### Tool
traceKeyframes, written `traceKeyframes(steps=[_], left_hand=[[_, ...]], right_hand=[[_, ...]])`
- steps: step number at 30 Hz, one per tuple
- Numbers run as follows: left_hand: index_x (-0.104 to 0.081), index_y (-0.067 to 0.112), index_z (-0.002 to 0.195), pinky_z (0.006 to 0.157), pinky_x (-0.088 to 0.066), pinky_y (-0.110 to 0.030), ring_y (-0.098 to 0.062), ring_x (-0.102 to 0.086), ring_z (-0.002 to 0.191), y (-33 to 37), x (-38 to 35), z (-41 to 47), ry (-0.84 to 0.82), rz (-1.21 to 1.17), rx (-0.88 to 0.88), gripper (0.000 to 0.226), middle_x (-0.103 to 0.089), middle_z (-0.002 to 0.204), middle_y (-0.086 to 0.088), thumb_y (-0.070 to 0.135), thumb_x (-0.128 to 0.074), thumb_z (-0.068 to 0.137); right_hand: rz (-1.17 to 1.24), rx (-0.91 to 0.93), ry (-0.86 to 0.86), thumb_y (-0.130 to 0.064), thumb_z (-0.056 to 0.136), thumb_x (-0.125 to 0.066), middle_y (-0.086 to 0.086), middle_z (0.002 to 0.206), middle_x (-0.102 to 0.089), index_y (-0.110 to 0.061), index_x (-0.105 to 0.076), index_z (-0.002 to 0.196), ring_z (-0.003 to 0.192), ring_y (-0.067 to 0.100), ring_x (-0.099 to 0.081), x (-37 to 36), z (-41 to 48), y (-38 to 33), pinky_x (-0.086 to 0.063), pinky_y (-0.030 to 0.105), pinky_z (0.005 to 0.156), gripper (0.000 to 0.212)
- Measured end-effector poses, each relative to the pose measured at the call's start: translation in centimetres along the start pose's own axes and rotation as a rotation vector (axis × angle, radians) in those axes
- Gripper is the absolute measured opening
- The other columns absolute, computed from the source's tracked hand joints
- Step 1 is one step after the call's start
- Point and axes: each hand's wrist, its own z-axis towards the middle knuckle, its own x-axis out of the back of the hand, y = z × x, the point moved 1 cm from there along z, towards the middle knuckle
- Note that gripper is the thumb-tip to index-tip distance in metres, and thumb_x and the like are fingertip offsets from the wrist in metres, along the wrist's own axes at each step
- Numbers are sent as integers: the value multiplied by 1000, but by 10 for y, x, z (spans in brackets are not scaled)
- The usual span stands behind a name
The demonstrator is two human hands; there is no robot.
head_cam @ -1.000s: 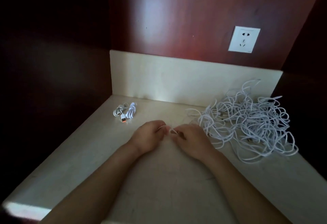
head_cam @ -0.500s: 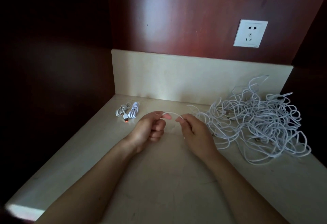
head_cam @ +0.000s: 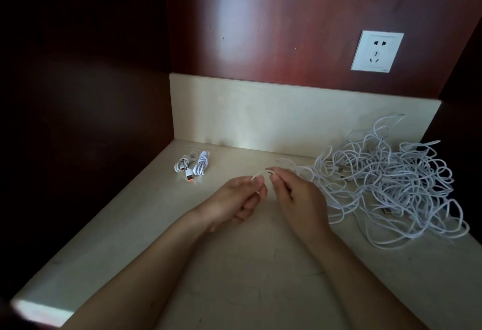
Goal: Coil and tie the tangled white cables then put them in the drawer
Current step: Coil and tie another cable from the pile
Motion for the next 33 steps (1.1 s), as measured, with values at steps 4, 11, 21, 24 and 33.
traceKeyframes(steps=[4,11,21,24,33], left_hand=[[-54,13,83,39,-22,-16,-9,-27,39,-5,-3,5,201,-4,-140,37,-34,51,3,34,-34,105],[-64,11,107,65,-58,-32,-22,-69,74,-3,15,9,450,-339,-150,38,-72,94,-10,29,-30,107],[-35,20,68,36,-12,-13,-5,-14,34,1,39,13,716,-619,-163,36,-21,43,9,21,-27,102],[-32,22,67,39,-9,-13,-7,-12,36,3,53,8,821,-534,-166,34,-22,42,10,19,-26,100],[-50,11,84,37,-17,-19,-8,-25,41,0,37,18,424,-520,79,35,-37,57,2,24,-22,100]], right_hand=[[-37,56,-37,-43,97,-35,-7,99,-75,-35,-63,126,86,13,-69,0,-3,-7,-53,30,70,41],[-120,124,-110,-46,93,-29,-6,86,-72,-32,-67,107,77,17,-66,-10,-9,-24,-45,30,62,43],[-214,239,-351,-43,96,-39,-3,82,-69,-23,-68,87,77,19,-63,-16,-14,-21,-40,31,67,36],[-144,203,-358,-40,94,-53,-4,80,-70,-21,-68,82,75,16,-62,-12,-14,-20,-35,28,66,26],[201,102,-216,-45,95,-36,-18,82,-56,-35,-51,87,77,4,-55,-4,-9,-20,-46,31,71,20]])
